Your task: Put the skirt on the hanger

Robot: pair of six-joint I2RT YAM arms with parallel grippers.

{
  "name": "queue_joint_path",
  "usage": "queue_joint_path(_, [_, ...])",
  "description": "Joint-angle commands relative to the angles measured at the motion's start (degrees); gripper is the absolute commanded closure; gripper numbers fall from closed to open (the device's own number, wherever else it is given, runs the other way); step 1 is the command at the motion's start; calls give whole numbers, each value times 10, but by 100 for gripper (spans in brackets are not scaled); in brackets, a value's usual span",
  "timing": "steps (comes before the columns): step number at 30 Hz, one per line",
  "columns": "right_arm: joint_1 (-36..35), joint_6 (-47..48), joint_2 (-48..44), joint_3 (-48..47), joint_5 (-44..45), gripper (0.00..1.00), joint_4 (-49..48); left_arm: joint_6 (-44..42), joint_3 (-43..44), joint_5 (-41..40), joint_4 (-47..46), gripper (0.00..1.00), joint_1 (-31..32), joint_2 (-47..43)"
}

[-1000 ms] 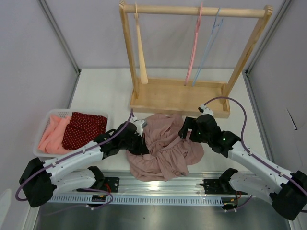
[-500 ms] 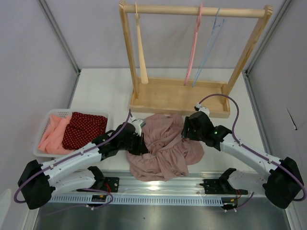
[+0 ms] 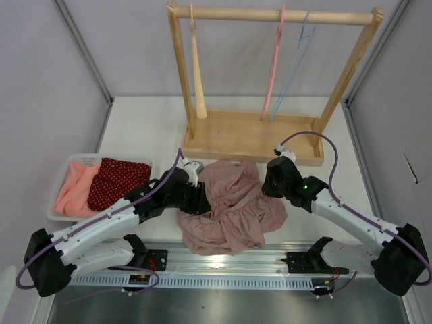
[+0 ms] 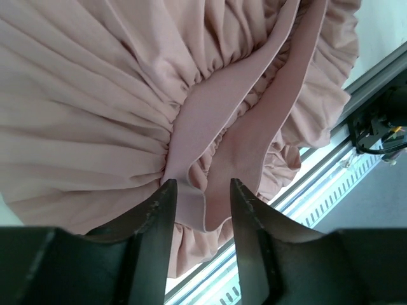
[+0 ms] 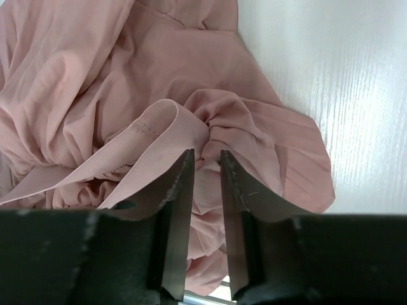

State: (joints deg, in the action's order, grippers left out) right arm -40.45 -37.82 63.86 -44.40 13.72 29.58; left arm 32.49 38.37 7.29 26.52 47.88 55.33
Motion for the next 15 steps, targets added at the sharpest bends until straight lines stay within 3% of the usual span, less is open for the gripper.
queue_joint_path(1, [-7, -3, -22, -20, 8, 73, 12, -13, 35, -13, 24, 53, 3, -4])
queue_joint_path(15, [-10, -6, -45, -7, 9, 80, 18, -15, 54, -25, 85, 53, 14, 17])
